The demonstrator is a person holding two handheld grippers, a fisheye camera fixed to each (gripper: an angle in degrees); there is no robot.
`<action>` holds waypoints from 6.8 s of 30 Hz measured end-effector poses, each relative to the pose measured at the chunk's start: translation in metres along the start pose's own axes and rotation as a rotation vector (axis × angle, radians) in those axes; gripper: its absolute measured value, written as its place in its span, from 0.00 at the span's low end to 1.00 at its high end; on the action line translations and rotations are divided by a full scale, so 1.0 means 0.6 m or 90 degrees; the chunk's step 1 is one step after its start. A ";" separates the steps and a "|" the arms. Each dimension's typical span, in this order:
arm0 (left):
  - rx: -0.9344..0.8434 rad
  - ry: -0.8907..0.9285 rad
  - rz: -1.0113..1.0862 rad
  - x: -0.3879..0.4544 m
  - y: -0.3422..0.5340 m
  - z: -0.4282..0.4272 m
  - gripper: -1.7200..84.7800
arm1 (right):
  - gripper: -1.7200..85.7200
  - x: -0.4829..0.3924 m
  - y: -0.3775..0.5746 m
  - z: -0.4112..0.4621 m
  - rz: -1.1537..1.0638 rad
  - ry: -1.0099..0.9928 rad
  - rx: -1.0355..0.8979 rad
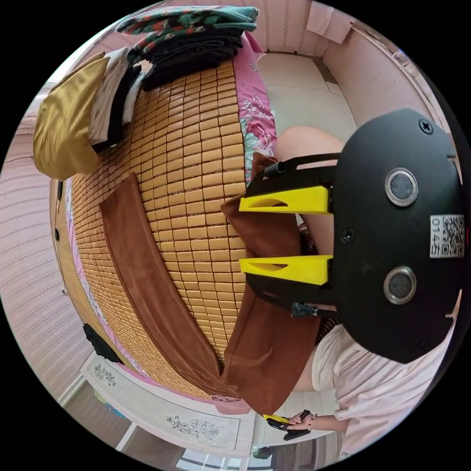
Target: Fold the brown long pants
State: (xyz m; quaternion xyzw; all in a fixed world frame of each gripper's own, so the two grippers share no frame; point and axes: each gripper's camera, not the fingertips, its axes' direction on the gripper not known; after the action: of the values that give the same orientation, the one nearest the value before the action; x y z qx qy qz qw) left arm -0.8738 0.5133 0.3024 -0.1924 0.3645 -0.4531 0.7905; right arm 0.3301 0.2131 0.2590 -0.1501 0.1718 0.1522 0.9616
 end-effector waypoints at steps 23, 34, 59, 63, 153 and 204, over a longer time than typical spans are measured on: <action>0.016 0.013 0.168 0.197 -0.131 0.160 0.02 | 0.04 0.075 -0.228 -0.204 -0.079 -0.031 0.220; 0.011 -0.023 0.179 0.347 -0.225 0.435 0.12 | 0.15 0.139 -0.349 0.026 0.082 0.053 0.024; -0.483 -0.345 0.461 0.348 0.012 0.881 0.01 | 0.04 0.325 -0.035 0.059 0.160 -0.112 0.077; -0.459 -0.326 0.516 0.357 0.048 0.859 0.02 | 0.08 0.354 0.040 0.038 0.231 -0.012 0.084; -0.094 -0.324 0.395 0.266 0.020 0.662 0.07 | 0.01 -0.763 -0.335 0.344 -0.520 0.033 -0.052; -0.357 -0.192 0.701 0.388 0.393 0.769 0.01 | 0.01 -1.098 -0.472 0.492 -0.634 0.176 -0.220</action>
State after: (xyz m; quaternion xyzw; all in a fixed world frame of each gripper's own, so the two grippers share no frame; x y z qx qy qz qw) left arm -0.3164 0.4237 0.3637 -0.2385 0.3997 0.1645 0.8697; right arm -0.0778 -0.1024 0.8386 -0.3880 0.1776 -0.3165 0.8472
